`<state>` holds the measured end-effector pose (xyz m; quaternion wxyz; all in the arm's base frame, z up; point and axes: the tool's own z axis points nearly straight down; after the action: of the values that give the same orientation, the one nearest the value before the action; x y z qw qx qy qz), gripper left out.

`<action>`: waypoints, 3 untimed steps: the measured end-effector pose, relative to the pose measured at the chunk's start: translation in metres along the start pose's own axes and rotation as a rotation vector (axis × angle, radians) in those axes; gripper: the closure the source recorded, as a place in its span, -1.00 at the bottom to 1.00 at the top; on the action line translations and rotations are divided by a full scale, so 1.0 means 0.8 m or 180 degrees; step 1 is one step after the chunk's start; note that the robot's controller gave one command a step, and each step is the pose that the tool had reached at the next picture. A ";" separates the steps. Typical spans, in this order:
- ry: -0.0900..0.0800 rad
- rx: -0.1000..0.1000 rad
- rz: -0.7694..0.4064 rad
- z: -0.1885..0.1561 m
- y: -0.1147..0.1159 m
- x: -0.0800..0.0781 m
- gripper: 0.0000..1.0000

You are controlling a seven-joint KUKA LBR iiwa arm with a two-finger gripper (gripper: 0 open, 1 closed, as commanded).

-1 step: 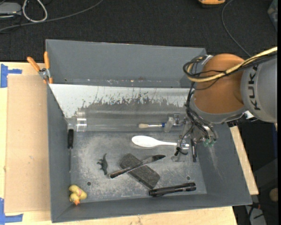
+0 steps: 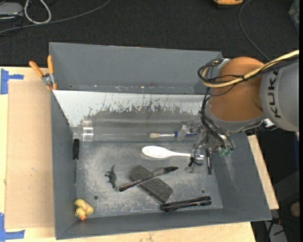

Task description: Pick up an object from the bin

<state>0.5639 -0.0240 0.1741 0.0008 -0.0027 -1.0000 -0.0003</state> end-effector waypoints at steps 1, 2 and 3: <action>-0.0004 -0.0004 0.0499 0.080 0.024 -0.030 -1.00; 0.0001 0.0000 0.0431 0.088 0.035 -0.042 -1.00; 0.0008 -0.0010 0.0809 0.094 0.055 -0.062 -1.00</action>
Offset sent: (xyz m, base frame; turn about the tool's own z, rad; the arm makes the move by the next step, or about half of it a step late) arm 0.0476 0.0381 -0.0393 0.0488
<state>0.6137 0.0201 0.0985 0.0021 -0.1294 -0.9916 -0.0018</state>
